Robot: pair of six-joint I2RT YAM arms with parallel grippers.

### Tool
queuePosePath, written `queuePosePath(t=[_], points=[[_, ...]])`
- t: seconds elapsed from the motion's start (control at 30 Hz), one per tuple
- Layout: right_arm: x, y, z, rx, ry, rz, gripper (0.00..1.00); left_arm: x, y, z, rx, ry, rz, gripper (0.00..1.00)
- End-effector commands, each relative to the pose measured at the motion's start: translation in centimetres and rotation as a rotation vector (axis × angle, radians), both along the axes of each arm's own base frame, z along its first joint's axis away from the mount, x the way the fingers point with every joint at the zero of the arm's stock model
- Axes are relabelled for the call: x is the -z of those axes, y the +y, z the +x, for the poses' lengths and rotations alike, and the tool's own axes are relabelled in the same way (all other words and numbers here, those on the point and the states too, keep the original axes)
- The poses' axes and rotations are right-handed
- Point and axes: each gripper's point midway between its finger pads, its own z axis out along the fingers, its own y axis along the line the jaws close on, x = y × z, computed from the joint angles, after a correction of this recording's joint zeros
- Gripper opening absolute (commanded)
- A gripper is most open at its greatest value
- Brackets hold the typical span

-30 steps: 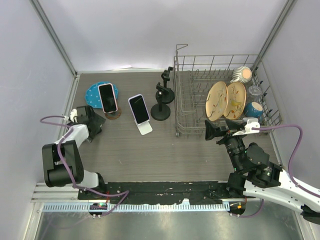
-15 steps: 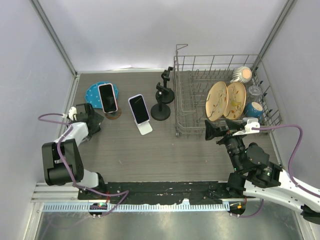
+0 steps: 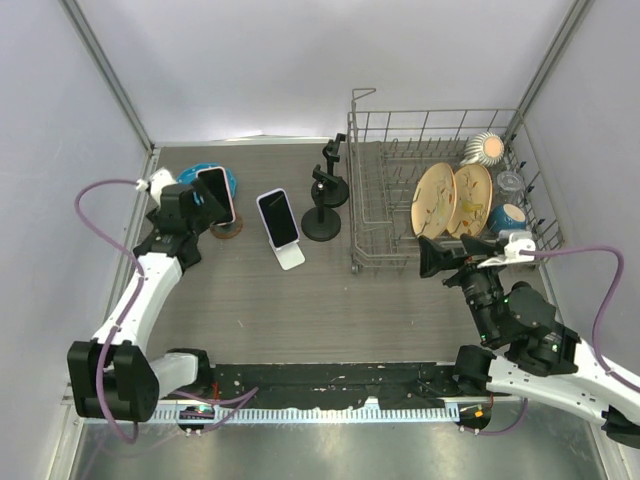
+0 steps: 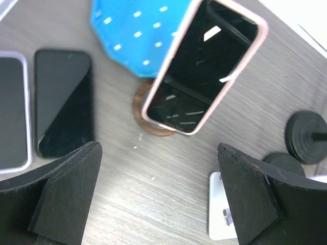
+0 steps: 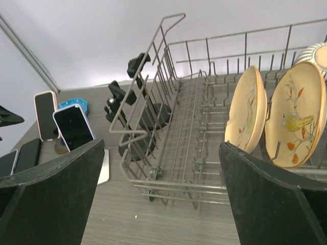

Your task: Remove the phone from the phone stand

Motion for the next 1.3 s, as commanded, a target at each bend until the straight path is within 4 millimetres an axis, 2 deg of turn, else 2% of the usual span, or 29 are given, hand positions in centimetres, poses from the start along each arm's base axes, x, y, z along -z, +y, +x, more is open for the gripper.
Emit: queuePosePath(t=[0.0,0.03,0.07,0.1,0.13,0.17,0.2,0.23,0.27,0.3,0.33,0.4,0.53,0.67,0.87,0.97,1.1,1.27], points=[[-2.5,-1.4,-0.7,0.003,0.0,0.022,1.0,-5.2,-2.2,2.9,0.104,-0.082,0.222,1.0],[-2.8,-1.8,-0.7,0.012,-0.001,0.022,1.0,-5.6,-2.6,3.4,0.136,-0.075,0.272,1.0],[-3.5,-2.3,-0.9,0.018,-0.006,0.032,1.0,-6.9,-3.1,4.3,0.146,-0.1,0.283,1.0],[-3.7,-2.7,-1.0,0.019,-0.007,0.016,1.0,-6.0,-3.5,5.3,0.156,-0.072,0.293,1.0],[-3.9,-3.2,-1.1,0.025,-0.007,0.007,1.0,-6.2,-3.6,5.8,0.16,-0.067,0.301,1.0],[-4.9,-4.0,-1.4,0.036,-0.014,0.02,1.0,-7.3,-3.7,6.7,0.164,-0.081,0.322,1.0],[-4.8,-4.7,-1.5,0.054,-0.005,-0.003,1.0,-7.3,-3.6,7.3,0.167,-0.072,0.338,1.0],[-5.0,-5.4,-1.6,0.069,-0.01,-0.023,1.0,-6.4,-3.4,8.0,0.164,-0.04,0.363,1.0],[-5.2,-6.0,-1.7,0.079,-0.012,-0.029,1.0,-7.0,-3.3,8.7,0.17,-0.039,0.395,1.0],[-5.2,-6.5,-1.7,0.102,-0.011,-0.035,1.0,-6.8,-3.1,9.0,0.168,-0.022,0.414,1.0],[-5.2,-7.1,-1.9,0.111,-0.017,-0.031,1.0,-5.7,-2.6,9.4,0.147,0.017,0.442,1.0],[-4.4,-7.2,-1.6,0.138,-0.028,-0.049,1.0,-5.3,-2.3,9.8,0.125,0.035,0.453,1.0],[-2.2,-6.3,-1.3,0.125,-0.055,-0.078,0.99,-3.0,-3.2,10.6,0.155,0.044,0.415,1.0],[-2.0,-5.9,-1.1,0.116,-0.074,-0.078,0.97,-1.5,-2.5,11.1,0.143,0.075,0.42,1.0],[-0.6,-3.9,-0.5,0.081,-0.054,-0.16,0.95,-0.8,-2.3,12.0,0.149,0.055,0.377,1.0],[-0.2,-3.3,-0.3,0.076,-0.047,-0.198,0.95,0.3,-2.2,12.3,0.162,0.079,0.362,1.0],[0.4,-3.0,0.0,0.083,-0.04,-0.229,0.96,1.7,-1.9,12.7,0.172,0.107,0.335,1.0],[0.9,-3.2,0.2,0.113,-0.027,-0.257,0.96,2.4,-1.3,13.0,0.185,0.105,0.259,1.0]])
